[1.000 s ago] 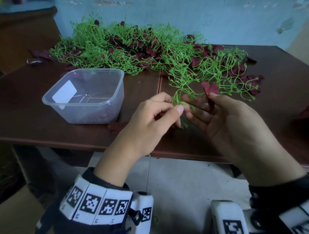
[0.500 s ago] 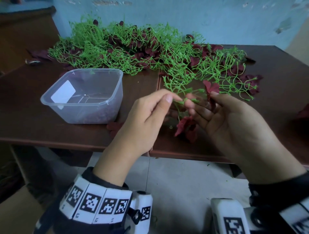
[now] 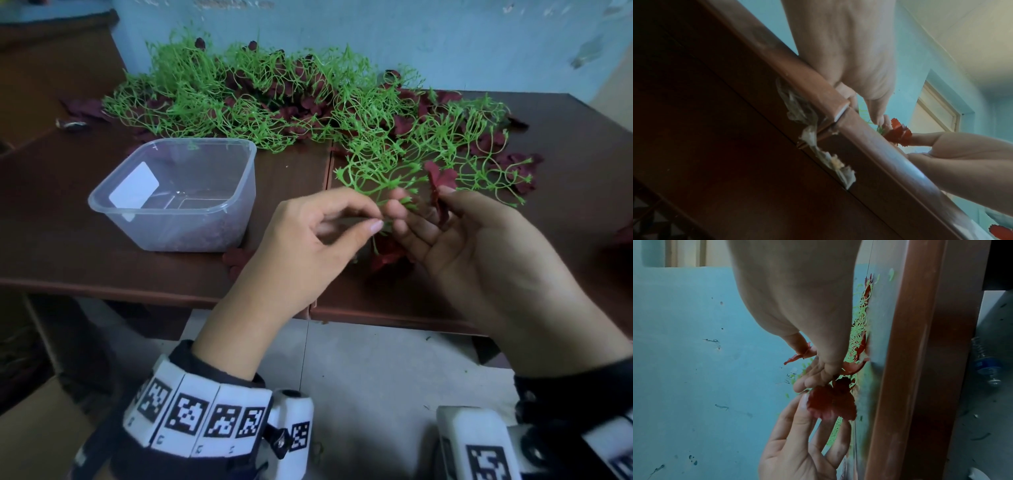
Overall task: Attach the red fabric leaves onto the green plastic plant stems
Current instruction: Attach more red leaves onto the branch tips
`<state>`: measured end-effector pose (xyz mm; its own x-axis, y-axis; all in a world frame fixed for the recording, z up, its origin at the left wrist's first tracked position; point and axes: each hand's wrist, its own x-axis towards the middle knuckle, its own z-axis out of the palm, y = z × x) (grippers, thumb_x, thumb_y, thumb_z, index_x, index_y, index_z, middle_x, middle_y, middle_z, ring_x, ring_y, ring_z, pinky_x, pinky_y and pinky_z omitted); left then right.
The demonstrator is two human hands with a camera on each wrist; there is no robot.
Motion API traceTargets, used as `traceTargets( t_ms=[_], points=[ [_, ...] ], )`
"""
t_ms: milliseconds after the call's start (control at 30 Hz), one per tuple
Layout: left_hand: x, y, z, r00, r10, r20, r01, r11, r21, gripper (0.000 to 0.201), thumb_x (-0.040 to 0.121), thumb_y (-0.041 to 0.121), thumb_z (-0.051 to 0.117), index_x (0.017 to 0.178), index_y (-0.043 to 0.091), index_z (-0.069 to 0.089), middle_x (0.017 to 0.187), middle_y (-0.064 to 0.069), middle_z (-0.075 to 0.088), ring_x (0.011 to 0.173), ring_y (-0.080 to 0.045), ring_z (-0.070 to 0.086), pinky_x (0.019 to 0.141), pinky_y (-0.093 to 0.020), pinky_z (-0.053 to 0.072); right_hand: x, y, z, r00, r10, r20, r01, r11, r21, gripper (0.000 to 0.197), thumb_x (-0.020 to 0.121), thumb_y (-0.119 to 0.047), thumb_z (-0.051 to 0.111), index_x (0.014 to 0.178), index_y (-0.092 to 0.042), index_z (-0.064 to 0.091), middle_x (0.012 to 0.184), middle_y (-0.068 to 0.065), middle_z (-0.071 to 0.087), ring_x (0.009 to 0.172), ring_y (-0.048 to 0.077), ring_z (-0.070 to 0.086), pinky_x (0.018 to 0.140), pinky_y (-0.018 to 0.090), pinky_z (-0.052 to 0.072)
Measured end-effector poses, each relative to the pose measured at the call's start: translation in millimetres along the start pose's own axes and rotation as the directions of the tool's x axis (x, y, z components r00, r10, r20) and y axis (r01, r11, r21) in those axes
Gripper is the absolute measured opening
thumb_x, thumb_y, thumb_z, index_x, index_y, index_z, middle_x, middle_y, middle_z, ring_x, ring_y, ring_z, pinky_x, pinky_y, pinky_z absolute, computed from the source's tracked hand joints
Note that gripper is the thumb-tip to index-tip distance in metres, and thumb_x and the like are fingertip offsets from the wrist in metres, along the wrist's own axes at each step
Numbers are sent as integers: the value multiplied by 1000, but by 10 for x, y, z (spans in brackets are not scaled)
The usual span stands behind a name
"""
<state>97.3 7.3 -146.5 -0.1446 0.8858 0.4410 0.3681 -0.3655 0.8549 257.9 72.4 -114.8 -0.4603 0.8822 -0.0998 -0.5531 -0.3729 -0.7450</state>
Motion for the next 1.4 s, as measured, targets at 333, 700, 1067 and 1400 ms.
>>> traceTargets(
  t_ms=[333,700,1067,1400],
  points=[
    [36,24,27,995,28,-92,-15,989,148,15,92,12,74,94,27,74,112,4,51,83,-15,68,42,-17,48,2,21,6,1000,-2,14,3,1000,-21,26,103,-10,37,83,-6,53,78,13,72,68,21,71,66,27,58],
    [48,32,11,955,297,-5,-234,761,606,14,83,15,82,86,7,72,110,-3,44,91,-18,50,82,-27,46,37,73,-19,1000,-23,6,24,999,-44,23,102,-9,39,85,-6,53,78,16,72,68,24,73,65,28,60],
    [38,-1,17,993,65,-95,-62,997,37,5,101,6,60,98,6,65,75,-5,68,65,-10,67,62,-23,51,-10,69,-15,995,-87,45,96,957,-275,23,101,-10,46,85,-7,62,82,12,71,82,28,68,76,38,51],
    [77,-51,73,996,-59,-63,31,925,-380,13,95,12,63,95,21,73,79,0,68,72,-12,59,67,-22,47,-24,48,-55,974,70,217,-15,970,-244,27,81,-26,53,75,-13,76,85,11,67,71,17,71,60,30,57]
  ],
)
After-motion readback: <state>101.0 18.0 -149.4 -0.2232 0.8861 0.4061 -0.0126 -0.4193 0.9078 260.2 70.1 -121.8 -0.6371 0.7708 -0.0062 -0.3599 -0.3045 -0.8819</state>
